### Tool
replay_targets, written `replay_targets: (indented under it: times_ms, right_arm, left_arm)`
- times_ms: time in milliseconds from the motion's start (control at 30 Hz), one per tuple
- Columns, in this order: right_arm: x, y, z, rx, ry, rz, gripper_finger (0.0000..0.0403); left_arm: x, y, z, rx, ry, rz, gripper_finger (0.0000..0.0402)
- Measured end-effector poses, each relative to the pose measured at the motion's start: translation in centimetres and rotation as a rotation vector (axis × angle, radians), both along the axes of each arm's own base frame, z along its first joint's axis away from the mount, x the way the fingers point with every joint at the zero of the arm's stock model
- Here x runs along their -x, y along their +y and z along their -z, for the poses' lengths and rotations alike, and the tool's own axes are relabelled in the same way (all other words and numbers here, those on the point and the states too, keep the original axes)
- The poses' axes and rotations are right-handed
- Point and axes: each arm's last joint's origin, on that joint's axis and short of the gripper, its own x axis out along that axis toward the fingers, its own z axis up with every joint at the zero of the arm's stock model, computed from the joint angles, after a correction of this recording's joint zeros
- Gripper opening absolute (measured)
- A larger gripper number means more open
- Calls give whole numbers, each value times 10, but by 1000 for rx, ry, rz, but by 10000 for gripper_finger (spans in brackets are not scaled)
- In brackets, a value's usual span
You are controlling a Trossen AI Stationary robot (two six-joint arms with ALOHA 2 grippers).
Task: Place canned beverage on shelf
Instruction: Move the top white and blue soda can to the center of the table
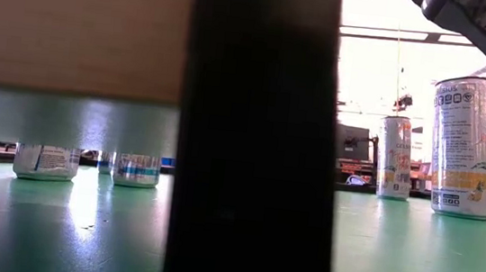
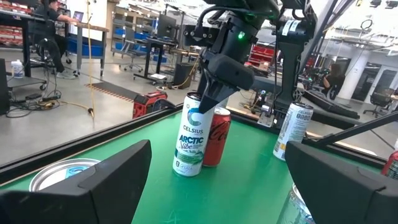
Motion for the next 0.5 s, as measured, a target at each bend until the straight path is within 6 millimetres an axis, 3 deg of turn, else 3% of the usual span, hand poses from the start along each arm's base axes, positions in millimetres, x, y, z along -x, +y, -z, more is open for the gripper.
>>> replay_targets:
  times_ms: [167,500]
  right_arm:
    - [-1,0,3,2,-2,11,248]
    - [-5,5,3,10,-24,-24,248]
  left_arm:
    - [0,0,0,0,0,0,355]
    - [0,0,0,0,0,0,355]
